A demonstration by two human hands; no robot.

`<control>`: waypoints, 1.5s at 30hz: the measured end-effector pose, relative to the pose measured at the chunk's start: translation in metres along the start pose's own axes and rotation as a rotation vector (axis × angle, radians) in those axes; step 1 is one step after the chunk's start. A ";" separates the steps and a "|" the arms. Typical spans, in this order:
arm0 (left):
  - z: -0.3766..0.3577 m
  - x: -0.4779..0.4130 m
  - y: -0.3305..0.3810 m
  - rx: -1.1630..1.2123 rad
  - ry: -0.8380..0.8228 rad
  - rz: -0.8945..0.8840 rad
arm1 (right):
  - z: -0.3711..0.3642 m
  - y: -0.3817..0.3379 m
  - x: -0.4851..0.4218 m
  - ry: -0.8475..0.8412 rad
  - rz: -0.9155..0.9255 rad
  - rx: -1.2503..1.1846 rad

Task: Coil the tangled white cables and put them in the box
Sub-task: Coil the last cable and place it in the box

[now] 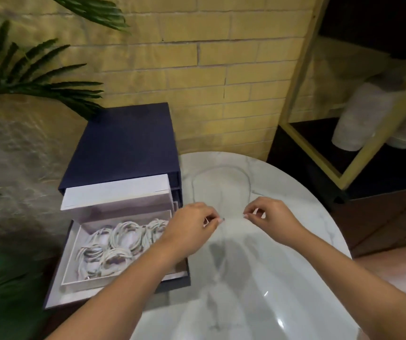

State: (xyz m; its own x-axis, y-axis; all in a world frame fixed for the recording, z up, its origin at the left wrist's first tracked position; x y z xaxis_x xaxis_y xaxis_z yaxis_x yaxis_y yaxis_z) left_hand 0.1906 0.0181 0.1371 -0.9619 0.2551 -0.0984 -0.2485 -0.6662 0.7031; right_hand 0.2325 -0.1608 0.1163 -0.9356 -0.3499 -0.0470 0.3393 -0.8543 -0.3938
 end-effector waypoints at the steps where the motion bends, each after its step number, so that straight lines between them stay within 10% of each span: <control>1: -0.011 -0.008 0.003 0.000 -0.015 0.015 | -0.002 0.013 -0.003 -0.012 -0.009 0.015; 25: -0.191 -0.057 -0.052 0.137 -0.146 0.585 | -0.114 0.180 -0.038 -0.270 0.138 0.451; 37: -0.213 -0.059 0.007 0.308 -0.130 0.341 | -0.014 0.130 -0.030 -0.308 -0.037 -0.740; 45: -0.183 -0.043 0.046 0.629 0.059 0.364 | 0.046 0.121 -0.029 -0.070 0.047 -0.581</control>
State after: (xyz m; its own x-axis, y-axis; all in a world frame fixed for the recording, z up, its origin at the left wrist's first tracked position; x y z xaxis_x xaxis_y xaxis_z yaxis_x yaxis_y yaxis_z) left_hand 0.2003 -0.1517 0.0444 -0.9802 0.0444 0.1932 0.1833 -0.1685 0.9685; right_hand 0.3052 -0.2719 0.1126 -0.9056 -0.4235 -0.0237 0.2524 -0.4932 -0.8325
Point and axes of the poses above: each hand's wrist, its own x-axis away from the middle knuckle, its own z-axis out of the back of the hand, y = z × x, the point moved 8 cm from there along -x, towards the middle knuckle, and after that the axes turned 13 degrees about x, right-handed, at the moved point
